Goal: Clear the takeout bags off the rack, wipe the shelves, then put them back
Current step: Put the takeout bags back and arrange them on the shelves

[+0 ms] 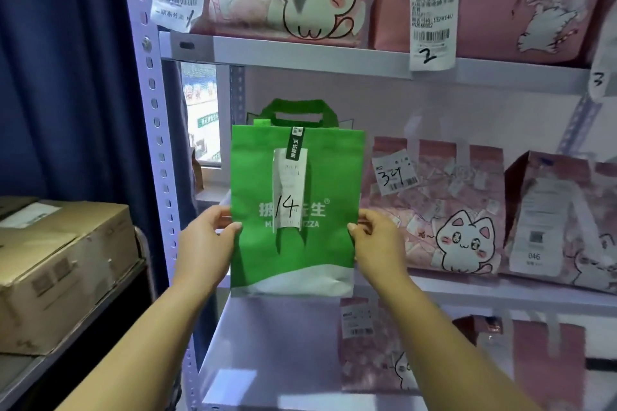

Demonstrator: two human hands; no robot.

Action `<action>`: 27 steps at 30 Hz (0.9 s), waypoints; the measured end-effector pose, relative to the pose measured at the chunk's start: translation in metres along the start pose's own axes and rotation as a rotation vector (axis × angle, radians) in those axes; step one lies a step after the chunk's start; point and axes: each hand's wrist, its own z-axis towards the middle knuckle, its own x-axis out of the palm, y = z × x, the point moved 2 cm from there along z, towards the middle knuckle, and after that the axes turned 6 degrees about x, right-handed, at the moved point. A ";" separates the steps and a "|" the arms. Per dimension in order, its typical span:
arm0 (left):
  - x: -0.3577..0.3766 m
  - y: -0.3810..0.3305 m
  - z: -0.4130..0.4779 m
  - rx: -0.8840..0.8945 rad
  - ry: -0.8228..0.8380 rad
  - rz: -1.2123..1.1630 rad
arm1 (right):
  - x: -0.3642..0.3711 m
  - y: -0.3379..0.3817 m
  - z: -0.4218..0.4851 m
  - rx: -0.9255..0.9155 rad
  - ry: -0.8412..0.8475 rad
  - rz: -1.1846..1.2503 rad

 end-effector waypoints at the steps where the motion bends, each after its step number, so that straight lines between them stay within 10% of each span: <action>1: 0.001 0.001 0.002 0.005 0.003 0.006 | 0.002 -0.001 0.002 0.003 -0.005 0.003; 27: 0.039 0.021 0.061 0.005 0.094 0.068 | 0.030 -0.012 0.062 0.033 -0.070 0.001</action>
